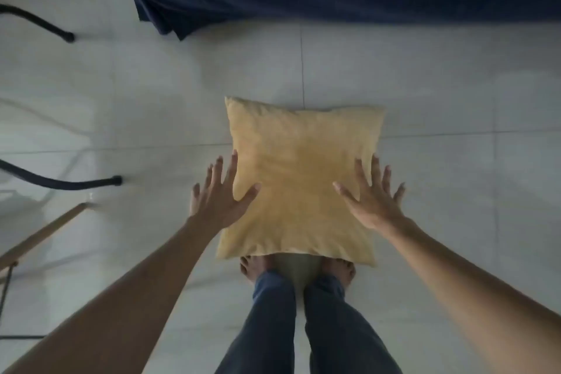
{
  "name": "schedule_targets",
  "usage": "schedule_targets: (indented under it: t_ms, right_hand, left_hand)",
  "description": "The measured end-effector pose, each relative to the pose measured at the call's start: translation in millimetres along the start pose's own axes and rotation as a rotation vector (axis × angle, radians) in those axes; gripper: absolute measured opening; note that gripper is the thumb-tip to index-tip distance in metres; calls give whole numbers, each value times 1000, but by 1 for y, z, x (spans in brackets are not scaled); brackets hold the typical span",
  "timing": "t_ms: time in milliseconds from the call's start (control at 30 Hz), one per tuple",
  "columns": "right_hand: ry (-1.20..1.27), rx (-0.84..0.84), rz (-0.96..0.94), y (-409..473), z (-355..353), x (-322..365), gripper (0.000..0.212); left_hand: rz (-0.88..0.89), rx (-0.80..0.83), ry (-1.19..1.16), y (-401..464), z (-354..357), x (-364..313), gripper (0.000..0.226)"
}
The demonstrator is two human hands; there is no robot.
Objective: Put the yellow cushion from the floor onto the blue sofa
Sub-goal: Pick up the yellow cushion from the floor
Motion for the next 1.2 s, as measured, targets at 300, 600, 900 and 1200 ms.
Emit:
schedule_targets:
  t_ms: [300,600,900,1200]
  right_hand:
    - [246,-100,30,57,61,-26,98]
    - [659,-241,34,83,84,-38,113]
    - [557,-267,-28,76,85,-23,119]
    - [558,-258,-77,25,75,-5,120]
  left_hand:
    - [-92,106,-252,64,67,6,121]
    - [-66,114,-623,97,99,15,139]
    - [42,38,-607,78,97,9,138]
    - [31,9,-717,21,94,4,139]
Point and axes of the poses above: each hand's wrist, its own y-axis towards the middle knuckle, its own z-axis out of the palm, x = y × z, the point moved 1 cm from there along y, towards the middle knuckle, and after that the axes turned 6 degrees about -x, right-handed, at the moved point
